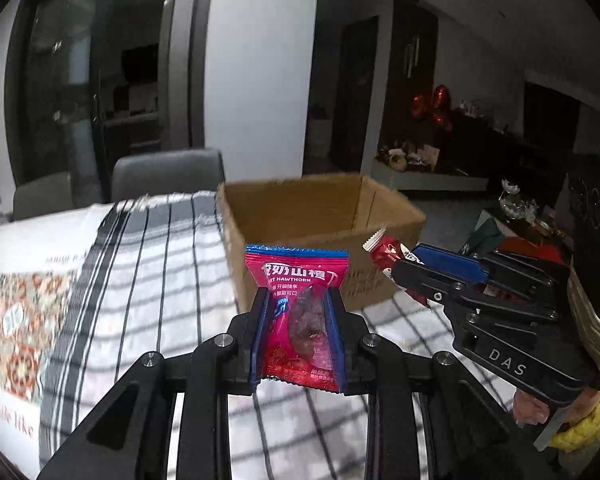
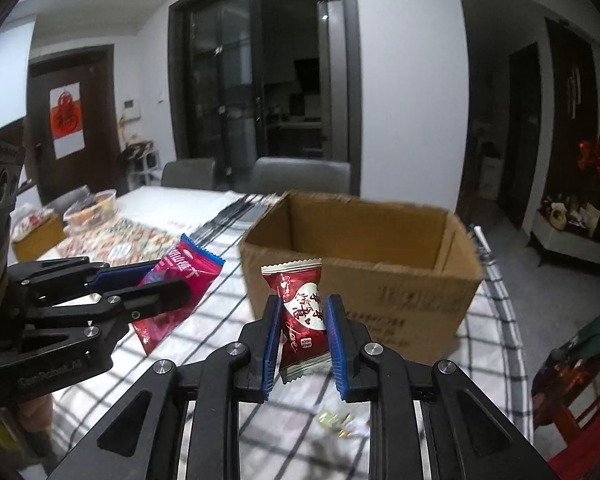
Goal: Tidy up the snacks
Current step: 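Carry both items over the box and open both tools to drop them, then move both tools back toward the green candy and stick snack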
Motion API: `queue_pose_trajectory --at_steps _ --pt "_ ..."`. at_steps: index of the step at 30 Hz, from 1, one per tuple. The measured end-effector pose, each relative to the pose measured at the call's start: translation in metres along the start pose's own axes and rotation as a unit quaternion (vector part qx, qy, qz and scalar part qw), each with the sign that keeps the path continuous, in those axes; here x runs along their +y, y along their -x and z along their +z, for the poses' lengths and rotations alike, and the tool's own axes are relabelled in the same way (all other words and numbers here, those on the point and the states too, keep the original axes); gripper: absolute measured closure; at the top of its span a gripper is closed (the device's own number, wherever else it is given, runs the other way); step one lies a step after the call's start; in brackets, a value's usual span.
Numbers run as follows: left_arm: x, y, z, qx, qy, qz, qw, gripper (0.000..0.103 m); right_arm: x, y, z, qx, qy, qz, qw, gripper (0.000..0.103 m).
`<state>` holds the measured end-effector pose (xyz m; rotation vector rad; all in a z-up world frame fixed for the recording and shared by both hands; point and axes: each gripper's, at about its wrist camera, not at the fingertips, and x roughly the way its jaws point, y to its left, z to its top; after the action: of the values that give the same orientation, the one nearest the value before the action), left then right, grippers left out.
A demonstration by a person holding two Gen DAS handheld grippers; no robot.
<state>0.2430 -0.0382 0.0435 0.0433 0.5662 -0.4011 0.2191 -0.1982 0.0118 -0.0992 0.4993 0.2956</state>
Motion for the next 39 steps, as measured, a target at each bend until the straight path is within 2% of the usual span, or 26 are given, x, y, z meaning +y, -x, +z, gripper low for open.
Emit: queue_pose_trajectory --at_steps 8,18,24,25,26,27,28,35,39 --pt "-0.005 -0.014 0.049 -0.034 -0.021 -0.019 0.9990 0.076 -0.029 -0.001 0.038 -0.032 -0.015 -0.026 0.999 0.079" --pt "0.000 -0.066 0.087 -0.028 -0.030 -0.034 0.9986 0.076 -0.055 -0.035 0.066 -0.028 -0.012 -0.048 0.998 0.079" --pt "0.001 -0.096 0.103 -0.017 -0.028 -0.030 0.9990 0.075 -0.072 -0.058 0.075 -0.015 -0.023 -0.050 0.998 0.079" --pt "0.002 -0.101 0.105 -0.013 -0.026 -0.026 0.9992 0.071 -0.074 -0.063 0.076 -0.012 -0.023 -0.052 0.998 0.078" --pt "0.003 -0.104 0.106 -0.009 -0.023 -0.020 0.9995 0.058 -0.075 -0.065 0.076 -0.011 -0.023 -0.056 0.998 0.075" --pt "0.004 -0.105 0.106 -0.012 -0.019 -0.012 0.9997 0.052 -0.076 -0.067 0.075 -0.008 -0.023 -0.061 0.998 0.070" --pt "0.005 -0.104 0.105 -0.015 -0.016 -0.009 0.9997 0.048 -0.076 -0.067 0.075 -0.008 -0.024 -0.065 0.998 0.061" --pt "0.001 -0.084 0.080 -0.024 -0.022 0.000 0.9995 0.047 -0.070 -0.048 0.058 -0.017 -0.018 -0.073 0.997 0.059" --pt "-0.007 -0.070 0.065 -0.020 -0.027 -0.020 0.9992 0.048 -0.061 -0.030 0.045 -0.025 -0.008 -0.076 0.997 0.059"
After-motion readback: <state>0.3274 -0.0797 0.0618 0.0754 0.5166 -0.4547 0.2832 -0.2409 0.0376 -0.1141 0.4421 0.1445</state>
